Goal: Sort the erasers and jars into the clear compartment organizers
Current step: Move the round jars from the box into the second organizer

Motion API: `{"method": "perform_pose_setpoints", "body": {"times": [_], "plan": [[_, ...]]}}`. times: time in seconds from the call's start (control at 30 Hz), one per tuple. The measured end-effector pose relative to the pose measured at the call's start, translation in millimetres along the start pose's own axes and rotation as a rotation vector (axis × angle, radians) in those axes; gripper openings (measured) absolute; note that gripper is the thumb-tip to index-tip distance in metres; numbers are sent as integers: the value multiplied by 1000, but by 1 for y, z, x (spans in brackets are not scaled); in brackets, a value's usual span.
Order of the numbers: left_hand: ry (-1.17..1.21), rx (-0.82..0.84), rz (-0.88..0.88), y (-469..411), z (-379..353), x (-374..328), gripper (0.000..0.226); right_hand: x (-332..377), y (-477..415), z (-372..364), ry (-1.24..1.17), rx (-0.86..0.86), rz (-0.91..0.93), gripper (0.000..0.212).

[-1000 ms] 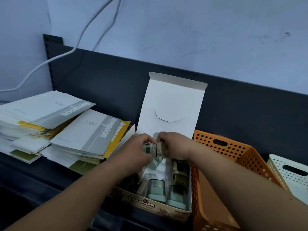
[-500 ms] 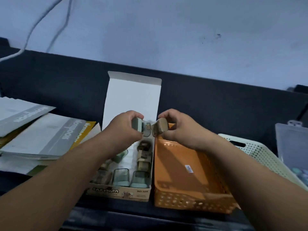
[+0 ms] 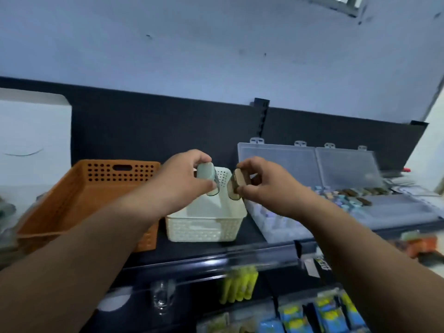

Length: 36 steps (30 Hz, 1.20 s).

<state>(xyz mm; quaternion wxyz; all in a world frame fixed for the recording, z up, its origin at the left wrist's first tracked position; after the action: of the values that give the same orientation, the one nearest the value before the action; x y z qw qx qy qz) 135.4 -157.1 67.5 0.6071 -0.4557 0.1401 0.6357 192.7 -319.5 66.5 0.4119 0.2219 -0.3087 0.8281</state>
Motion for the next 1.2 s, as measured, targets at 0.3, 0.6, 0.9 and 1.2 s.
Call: {"method": "perform_pose_setpoints", "body": {"times": [0.3,0.6,0.9,1.2], "plan": [[28,186,-81,7,-179,-113,53,-132,101,133,119,-130,-164,45],[12,334,-156,-48,-310,-175,42,-251,120,222,201,-208,-323,49],[-8,413,-202,-132,-409,-210,57,-348,79,308,264,-293,-432,56],[-88,379,-134,-169,-492,-224,36,-439,20,344,287,-194,-337,54]]}}
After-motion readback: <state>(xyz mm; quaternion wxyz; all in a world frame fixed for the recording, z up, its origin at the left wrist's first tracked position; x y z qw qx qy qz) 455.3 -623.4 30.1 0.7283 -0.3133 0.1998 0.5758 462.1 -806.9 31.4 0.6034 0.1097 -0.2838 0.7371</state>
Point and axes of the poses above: each hand's wrist, its own y-axis away from the middle knuckle, its own z-axis out of the back of the hand, x = y × z, the point moved 8 cm from there along -y, towards the middle knuckle, and after that the axes turned 4 degrees about -x, right-handed, at the moved point
